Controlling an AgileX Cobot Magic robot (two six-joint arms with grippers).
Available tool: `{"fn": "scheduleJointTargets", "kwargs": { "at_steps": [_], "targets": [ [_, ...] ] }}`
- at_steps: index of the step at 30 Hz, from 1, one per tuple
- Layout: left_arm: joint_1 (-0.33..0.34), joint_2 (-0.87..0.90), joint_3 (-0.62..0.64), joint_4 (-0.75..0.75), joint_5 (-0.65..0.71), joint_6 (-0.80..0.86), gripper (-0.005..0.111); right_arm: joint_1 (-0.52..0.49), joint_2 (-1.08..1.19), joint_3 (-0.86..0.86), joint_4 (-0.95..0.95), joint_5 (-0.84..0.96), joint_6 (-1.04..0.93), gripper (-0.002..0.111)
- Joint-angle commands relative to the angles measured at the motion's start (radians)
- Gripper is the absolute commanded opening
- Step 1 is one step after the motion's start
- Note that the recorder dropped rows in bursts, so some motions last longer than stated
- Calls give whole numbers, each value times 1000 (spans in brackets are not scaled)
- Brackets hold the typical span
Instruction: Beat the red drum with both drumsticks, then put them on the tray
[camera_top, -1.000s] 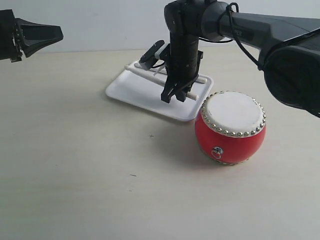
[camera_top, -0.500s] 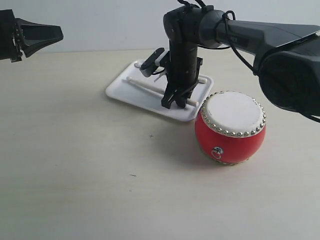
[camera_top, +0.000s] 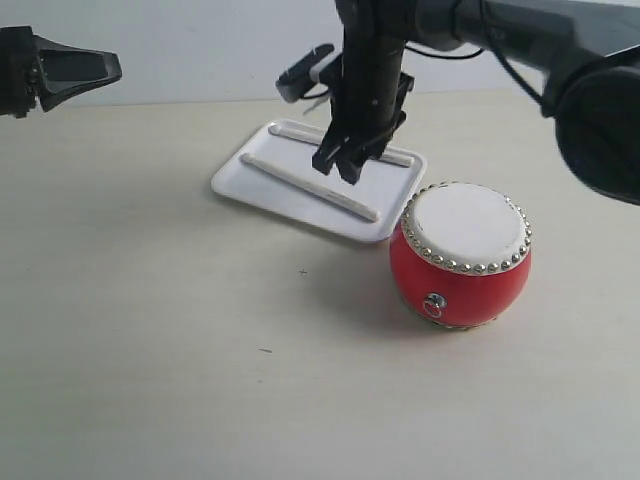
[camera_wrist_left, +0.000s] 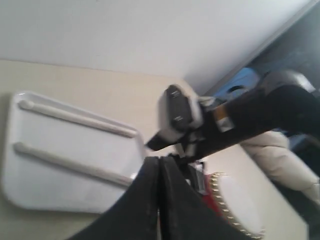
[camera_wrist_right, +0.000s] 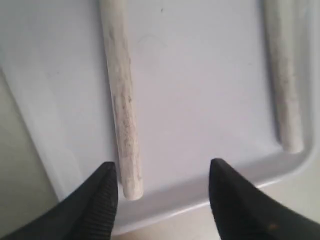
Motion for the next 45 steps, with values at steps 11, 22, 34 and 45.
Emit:
{"fn": "scheduleJointTargets", "kwargs": {
  "at_steps": [11, 22, 34, 45],
  "targets": [
    [-254, -432, 149, -51, -971, 315, 0, -22, -572, 493, 159, -70, 21, 0],
    [-443, -578, 249, -51, -1038, 293, 0, -46, -1281, 1283, 216, -969, -23, 0],
    [-443, -579, 284, -51, -1057, 302, 0, -46, -1631, 1406, 408, -925, 14, 0],
    [-443, -579, 284, -51, -1057, 312, 0, -46, -1754, 1406, 408, -925, 14, 0]
  ]
}}
